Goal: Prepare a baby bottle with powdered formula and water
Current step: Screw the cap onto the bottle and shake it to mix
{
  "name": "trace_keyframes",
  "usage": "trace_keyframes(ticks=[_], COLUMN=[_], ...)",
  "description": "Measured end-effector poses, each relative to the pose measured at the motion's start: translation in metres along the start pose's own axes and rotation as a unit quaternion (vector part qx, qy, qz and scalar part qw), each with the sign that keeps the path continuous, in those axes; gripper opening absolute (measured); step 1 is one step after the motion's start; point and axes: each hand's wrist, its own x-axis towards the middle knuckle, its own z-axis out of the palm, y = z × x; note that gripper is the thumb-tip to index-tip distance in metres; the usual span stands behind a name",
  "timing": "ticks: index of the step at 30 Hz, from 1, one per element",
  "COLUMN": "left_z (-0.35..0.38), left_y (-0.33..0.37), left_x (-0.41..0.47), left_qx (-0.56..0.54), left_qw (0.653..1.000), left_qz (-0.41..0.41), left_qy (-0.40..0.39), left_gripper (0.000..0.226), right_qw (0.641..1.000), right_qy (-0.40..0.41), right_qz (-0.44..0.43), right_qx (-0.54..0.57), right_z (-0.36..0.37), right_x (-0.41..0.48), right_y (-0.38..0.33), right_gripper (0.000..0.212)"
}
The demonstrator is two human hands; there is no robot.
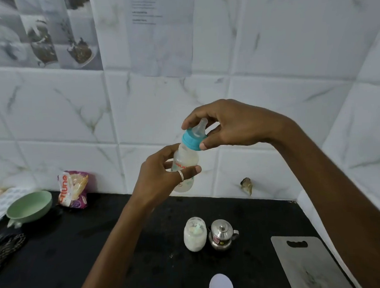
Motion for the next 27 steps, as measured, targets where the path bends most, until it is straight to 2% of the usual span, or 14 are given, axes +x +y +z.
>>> trace_keyframes(ticks=[17, 27], left_z=[-0.030, -0.035], left_y=[0.005, -0.011], left_x=[0.013, 0.018], left_qx=[0.015, 0.007], left_qw=[1.000, 1.000], left_qz=[0.015, 0.005], left_qy=[-0.013, -0.018], left_gripper=[0.063, 0.062], right_qw=[0.998, 0.994], right_qy=[-0.037, -0.011], right_qz=[0.005, 0.071], right_qx=[-0.054, -0.084], right_z=[0.007, 0.028], right_x=[0.036, 0.045], right_y=[-0.024, -0.032], right_gripper=[0.041, 0.039])
